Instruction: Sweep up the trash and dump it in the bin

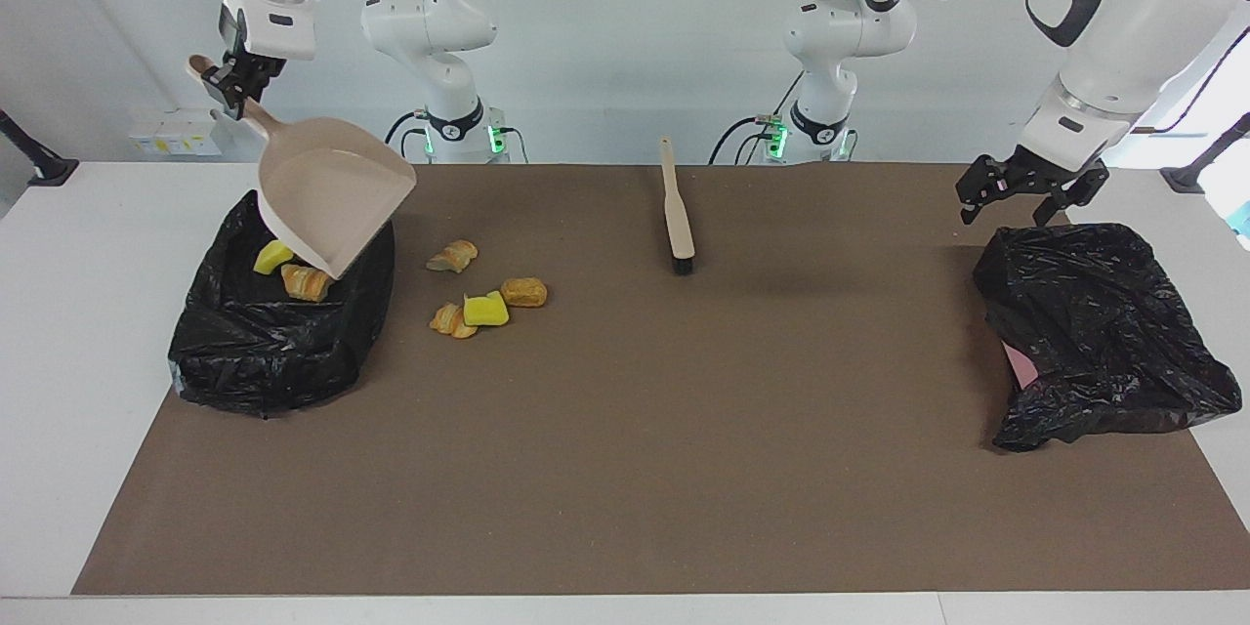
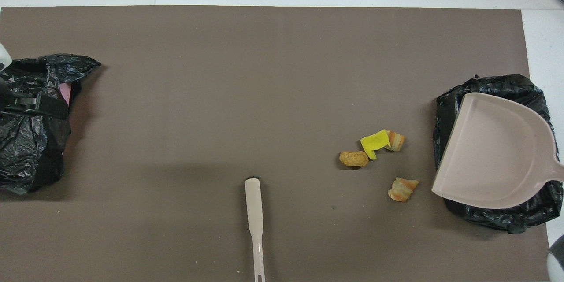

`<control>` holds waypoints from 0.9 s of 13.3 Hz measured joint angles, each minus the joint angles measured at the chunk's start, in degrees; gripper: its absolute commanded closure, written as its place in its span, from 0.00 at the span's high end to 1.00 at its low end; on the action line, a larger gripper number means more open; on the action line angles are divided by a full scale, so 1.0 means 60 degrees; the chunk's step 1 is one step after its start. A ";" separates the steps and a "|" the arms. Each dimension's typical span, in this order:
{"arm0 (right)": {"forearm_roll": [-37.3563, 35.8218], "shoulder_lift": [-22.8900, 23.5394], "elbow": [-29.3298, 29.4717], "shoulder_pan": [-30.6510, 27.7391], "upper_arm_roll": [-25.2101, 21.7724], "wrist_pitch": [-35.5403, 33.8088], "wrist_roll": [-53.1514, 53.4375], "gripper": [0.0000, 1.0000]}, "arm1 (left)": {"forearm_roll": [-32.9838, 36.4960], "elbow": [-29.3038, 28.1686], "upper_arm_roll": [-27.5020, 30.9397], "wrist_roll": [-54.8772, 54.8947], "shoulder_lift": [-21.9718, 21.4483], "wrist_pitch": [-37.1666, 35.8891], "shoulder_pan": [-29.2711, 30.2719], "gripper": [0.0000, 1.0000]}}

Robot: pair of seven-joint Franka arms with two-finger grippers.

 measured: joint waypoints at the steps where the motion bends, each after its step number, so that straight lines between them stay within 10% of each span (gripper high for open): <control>1: 0.0609 0.0015 -0.0060 0.0066 0.0048 0.0000 0.0817 0.00 | 0.0000 0.0017 -0.0026 -0.0186 -0.0118 -0.0200 -0.0038 1.00; 7: 0.3072 0.1012 -0.0175 0.2182 0.0981 0.0904 0.8274 0.00 | -0.0053 0.0052 -0.0039 -0.0297 -0.0595 -0.0763 -0.0063 1.00; 12: 0.3501 0.4204 0.1788 0.3775 0.0998 0.2211 1.3145 0.00 | -0.0055 0.0054 -0.0084 -0.0306 -0.0604 -0.0896 -0.0283 1.00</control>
